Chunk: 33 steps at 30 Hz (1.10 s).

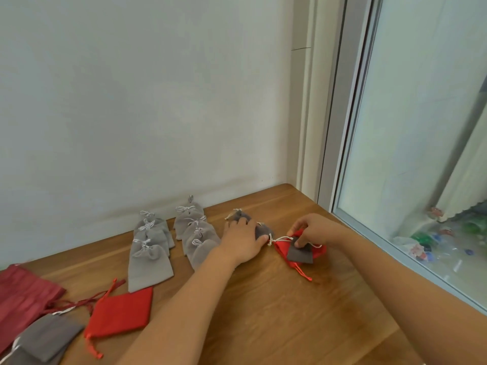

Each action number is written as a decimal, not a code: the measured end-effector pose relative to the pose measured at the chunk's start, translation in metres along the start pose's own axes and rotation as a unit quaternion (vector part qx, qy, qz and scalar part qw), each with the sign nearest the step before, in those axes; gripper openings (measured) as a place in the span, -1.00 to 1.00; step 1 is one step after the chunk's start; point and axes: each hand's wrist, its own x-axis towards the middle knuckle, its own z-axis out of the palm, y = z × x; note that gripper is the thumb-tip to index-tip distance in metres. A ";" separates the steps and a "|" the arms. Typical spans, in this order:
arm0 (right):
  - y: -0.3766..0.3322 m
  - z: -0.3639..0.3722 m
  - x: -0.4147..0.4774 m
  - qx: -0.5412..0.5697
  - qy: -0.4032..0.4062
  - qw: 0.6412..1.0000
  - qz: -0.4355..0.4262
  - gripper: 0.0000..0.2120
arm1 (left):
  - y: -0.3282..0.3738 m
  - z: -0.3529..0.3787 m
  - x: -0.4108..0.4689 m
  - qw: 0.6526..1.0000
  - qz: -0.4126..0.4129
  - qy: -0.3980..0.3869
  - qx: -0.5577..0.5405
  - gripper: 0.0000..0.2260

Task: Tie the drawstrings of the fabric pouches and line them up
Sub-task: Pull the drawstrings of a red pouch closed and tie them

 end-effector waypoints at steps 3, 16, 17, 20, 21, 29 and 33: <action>0.001 -0.002 -0.011 0.049 0.013 0.999 -0.019 -0.84 | 0.009 0.001 -0.023 0.999 0.047 0.001 0.004 -0.52; 0.001 0.010 -0.039 0.244 0.229 0.922 -0.194 -0.87 | 0.067 0.005 -0.057 0.973 -0.109 0.028 -0.203 -0.11; 0.000 0.009 -0.042 0.280 0.217 0.913 -0.203 -0.85 | 0.067 0.007 -0.053 0.970 -0.114 0.035 -0.210 -0.11; -0.001 0.004 -0.045 0.432 0.166 0.862 -0.204 -0.83 | 0.060 0.010 -0.048 0.965 -0.123 0.057 -0.224 -0.31; -0.001 0.002 -0.046 0.496 0.152 0.830 -0.203 -0.82 | 0.057 0.010 -0.048 0.967 -0.120 0.063 -0.214 -0.43; -0.012 -0.008 -0.032 0.714 0.145 0.662 -0.176 -0.82 | 0.033 -0.019 -0.063 0.961 -0.066 -0.067 -0.259 -0.42; -0.027 0.000 -0.024 0.743 0.097 0.639 -0.173 -0.83 | 0.028 -0.051 -0.079 0.871 -0.016 -0.029 -0.490 -0.44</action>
